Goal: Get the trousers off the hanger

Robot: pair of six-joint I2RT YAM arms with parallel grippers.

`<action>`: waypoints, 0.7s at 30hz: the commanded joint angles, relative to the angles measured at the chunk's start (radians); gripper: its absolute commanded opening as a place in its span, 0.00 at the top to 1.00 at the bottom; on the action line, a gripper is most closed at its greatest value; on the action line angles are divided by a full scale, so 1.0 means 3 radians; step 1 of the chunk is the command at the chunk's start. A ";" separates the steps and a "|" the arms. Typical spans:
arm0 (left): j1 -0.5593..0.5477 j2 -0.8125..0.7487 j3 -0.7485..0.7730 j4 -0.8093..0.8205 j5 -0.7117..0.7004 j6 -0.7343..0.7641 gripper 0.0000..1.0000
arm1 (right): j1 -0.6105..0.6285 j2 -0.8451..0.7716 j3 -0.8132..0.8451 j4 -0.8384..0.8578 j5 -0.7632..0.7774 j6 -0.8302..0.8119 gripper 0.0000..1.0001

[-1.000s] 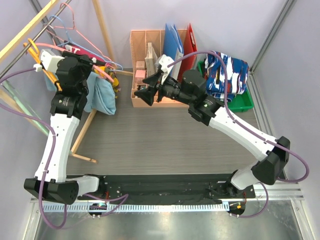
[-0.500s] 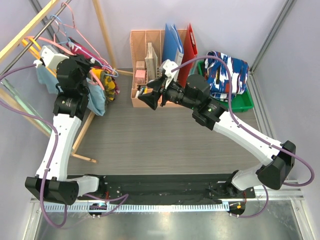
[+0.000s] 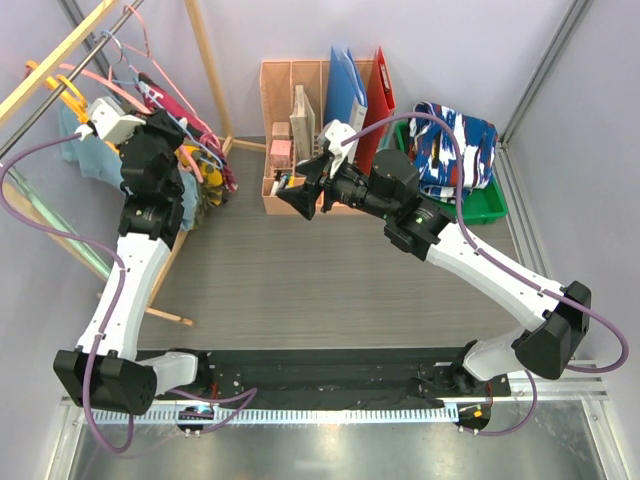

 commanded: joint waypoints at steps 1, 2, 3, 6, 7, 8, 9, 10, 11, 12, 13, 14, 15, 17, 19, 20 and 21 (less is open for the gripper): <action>-0.0013 -0.0258 -0.0186 0.1219 0.0127 0.0467 1.00 | -0.0003 -0.0023 0.0033 0.0054 0.0094 -0.0100 0.28; -0.0008 -0.0263 -0.0213 0.1297 0.0102 0.0513 1.00 | -0.0003 -0.0003 0.0038 0.0044 0.0099 -0.0100 0.28; -0.0008 -0.0248 -0.0213 0.1333 0.0102 0.0543 1.00 | -0.0003 0.0008 0.0043 0.0039 0.0099 -0.0095 0.27; -0.0013 -0.0227 -0.0213 0.1512 0.0127 0.0620 1.00 | 0.0002 0.0018 0.0058 0.0008 0.0104 -0.0110 0.27; -0.0013 -0.0217 -0.0172 0.1522 0.0147 0.0625 1.00 | -0.0003 0.0013 0.0063 0.0008 0.0104 -0.0111 0.27; -0.0013 -0.0202 -0.0157 0.1553 0.0158 0.0646 1.00 | -0.0003 0.0013 0.0063 0.0008 0.0109 -0.0105 0.27; -0.0008 -0.0197 -0.0131 0.1563 0.0208 0.0646 1.00 | -0.0003 0.0013 0.0063 0.0003 0.0109 -0.0116 0.27; -0.0013 -0.0191 -0.0131 0.1594 0.0234 0.0651 1.00 | -0.0003 0.0013 0.0068 -0.0002 0.0114 -0.0121 0.27; -0.0013 -0.0186 -0.0141 0.1634 0.0255 0.0651 1.00 | -0.0003 0.0013 0.0074 -0.0007 0.0114 -0.0121 0.27; -0.0008 -0.0186 -0.0157 0.1696 0.0326 0.0666 1.00 | -0.0003 0.0013 0.0074 -0.0012 0.0109 -0.0121 0.27; -0.0013 -0.0181 -0.0162 0.1742 0.0342 0.0692 1.00 | 0.0002 0.0008 0.0074 -0.0007 0.0109 -0.0121 0.27; -0.0008 -0.0191 -0.0162 0.1737 0.0317 0.0687 1.00 | 0.0002 0.0013 0.0074 -0.0007 0.0114 -0.0116 0.27; -0.0013 -0.0207 -0.0177 0.1697 0.0291 0.0646 1.00 | -0.0003 0.0013 0.0074 -0.0012 0.0114 -0.0121 0.27; -0.0013 -0.0283 -0.0233 0.1762 0.0275 0.0631 1.00 | -0.0003 0.0018 0.0074 -0.0012 0.0109 -0.0121 0.27; -0.0008 -0.0319 -0.0284 0.1783 0.0321 0.0590 1.00 | -0.0003 0.0033 0.0079 -0.0017 0.0099 -0.0105 0.27; -0.0008 -0.0339 -0.0285 0.1763 0.0321 0.0575 1.00 | -0.0003 0.0038 0.0084 -0.0022 0.0089 -0.0100 0.27; -0.0008 -0.0360 -0.0285 0.1687 0.0306 0.0544 1.00 | 0.0002 0.0038 0.0084 -0.0027 0.0084 -0.0095 0.27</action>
